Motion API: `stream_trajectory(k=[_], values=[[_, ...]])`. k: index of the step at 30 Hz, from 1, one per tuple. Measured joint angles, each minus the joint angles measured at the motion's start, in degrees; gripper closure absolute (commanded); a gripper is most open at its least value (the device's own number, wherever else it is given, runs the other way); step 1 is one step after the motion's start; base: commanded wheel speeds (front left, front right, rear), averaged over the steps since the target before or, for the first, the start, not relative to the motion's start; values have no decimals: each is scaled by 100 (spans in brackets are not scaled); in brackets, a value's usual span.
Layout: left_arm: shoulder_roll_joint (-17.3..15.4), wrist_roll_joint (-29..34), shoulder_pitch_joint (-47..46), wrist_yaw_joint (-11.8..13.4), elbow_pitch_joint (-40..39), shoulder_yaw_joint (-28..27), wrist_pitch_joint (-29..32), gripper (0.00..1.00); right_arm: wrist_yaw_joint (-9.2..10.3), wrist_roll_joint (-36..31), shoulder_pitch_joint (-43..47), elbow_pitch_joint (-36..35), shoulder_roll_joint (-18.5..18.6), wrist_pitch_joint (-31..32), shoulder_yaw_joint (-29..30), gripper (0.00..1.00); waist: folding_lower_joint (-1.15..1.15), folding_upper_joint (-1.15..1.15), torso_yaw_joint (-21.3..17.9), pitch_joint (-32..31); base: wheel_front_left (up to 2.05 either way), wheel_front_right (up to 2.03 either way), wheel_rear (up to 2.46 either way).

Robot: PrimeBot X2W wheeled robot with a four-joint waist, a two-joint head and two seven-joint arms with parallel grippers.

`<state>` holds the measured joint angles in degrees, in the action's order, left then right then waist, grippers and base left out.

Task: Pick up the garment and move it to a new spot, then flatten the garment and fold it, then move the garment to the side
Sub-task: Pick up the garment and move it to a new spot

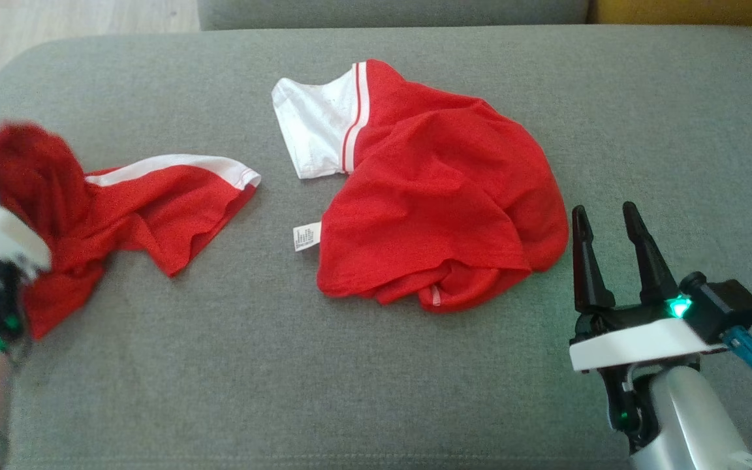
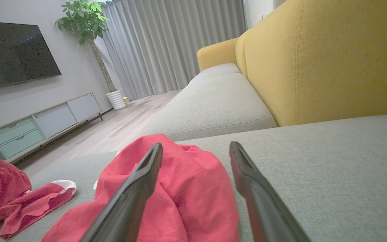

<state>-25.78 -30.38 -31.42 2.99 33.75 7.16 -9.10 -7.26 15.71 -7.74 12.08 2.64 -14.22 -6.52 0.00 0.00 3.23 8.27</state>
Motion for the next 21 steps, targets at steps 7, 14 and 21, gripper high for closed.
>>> stream_trajectory(k=[7, 14, 21], values=[[388, 5, 248, -155, 1328, 314, -25, 0, 0, -51, -107, 0, 0, 1, -20, 0, 0, 0, -181, 169, 0, 0, 0], [553, -74, -68, -247, 1534, 127, -455, 0, 0, -122, -115, -5, 0, 1, 148, 0, 0, 0, -189, 162, 0, 0, 0], [592, 207, -122, -42, 303, -252, -520, 0, 0, -185, -108, -64, 1, 1, 410, 0, 0, 0, -88, -29, 0, 0, 0]])
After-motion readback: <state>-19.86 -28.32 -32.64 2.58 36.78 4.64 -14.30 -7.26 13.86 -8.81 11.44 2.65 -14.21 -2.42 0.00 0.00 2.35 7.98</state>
